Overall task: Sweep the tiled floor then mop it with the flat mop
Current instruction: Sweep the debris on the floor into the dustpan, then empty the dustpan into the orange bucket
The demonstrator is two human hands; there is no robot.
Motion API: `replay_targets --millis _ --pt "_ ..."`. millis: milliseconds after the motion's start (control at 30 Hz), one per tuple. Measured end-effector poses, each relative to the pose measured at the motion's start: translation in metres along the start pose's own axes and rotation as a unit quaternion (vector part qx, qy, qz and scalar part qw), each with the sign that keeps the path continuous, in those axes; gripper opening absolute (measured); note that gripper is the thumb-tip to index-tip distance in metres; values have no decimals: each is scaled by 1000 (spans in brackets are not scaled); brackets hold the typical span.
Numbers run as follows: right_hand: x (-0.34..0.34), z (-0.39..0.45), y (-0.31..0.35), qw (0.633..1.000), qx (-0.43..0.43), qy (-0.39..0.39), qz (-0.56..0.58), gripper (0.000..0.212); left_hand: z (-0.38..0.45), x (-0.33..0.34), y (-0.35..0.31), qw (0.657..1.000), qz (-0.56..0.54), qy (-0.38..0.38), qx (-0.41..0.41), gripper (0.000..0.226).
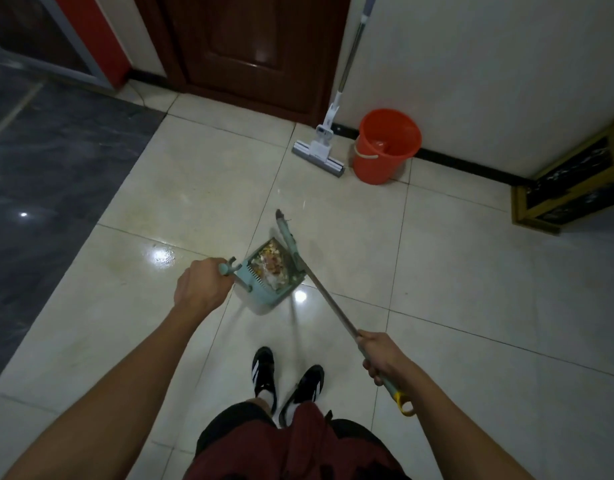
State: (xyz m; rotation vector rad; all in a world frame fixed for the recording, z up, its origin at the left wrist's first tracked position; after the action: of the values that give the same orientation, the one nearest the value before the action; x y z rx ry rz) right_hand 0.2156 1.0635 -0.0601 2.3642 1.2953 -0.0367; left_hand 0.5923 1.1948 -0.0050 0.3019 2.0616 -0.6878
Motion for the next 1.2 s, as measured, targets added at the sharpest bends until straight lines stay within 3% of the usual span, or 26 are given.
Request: replay_targets --millis 233,400,667,967,1200 --pt "-12 -16 18 998 -28 -53 37 41 22 -15 -33 999 -4 0 51 17" --pt "-20 -24 19 992 -33 -84 87 42 41 -23 -59 996 4 0 87 8" --pt "-49 -23 21 970 -41 -149 188 20 67 -39 -128 989 25 -4 148 14" --pt "-149 7 37 949 -37 -180 258 21 101 -65 -243 982 -1 -35 186 18" --pt "-241 36 65 953 -49 -175 242 18 117 -91 -337 979 -22 -81 187 15"
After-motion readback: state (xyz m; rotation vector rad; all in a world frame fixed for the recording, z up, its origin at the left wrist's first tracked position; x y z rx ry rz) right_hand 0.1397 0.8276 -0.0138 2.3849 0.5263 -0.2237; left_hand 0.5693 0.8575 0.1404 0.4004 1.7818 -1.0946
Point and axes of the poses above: each hand's wrist, its own z-axis towards the middle knuckle, its own x-axis out of the palm, y = z × x, the point moved 6 cm from there along z, towards the middle knuckle, and after that the axes turned 3 degrees about y, right-handed, at the moved point
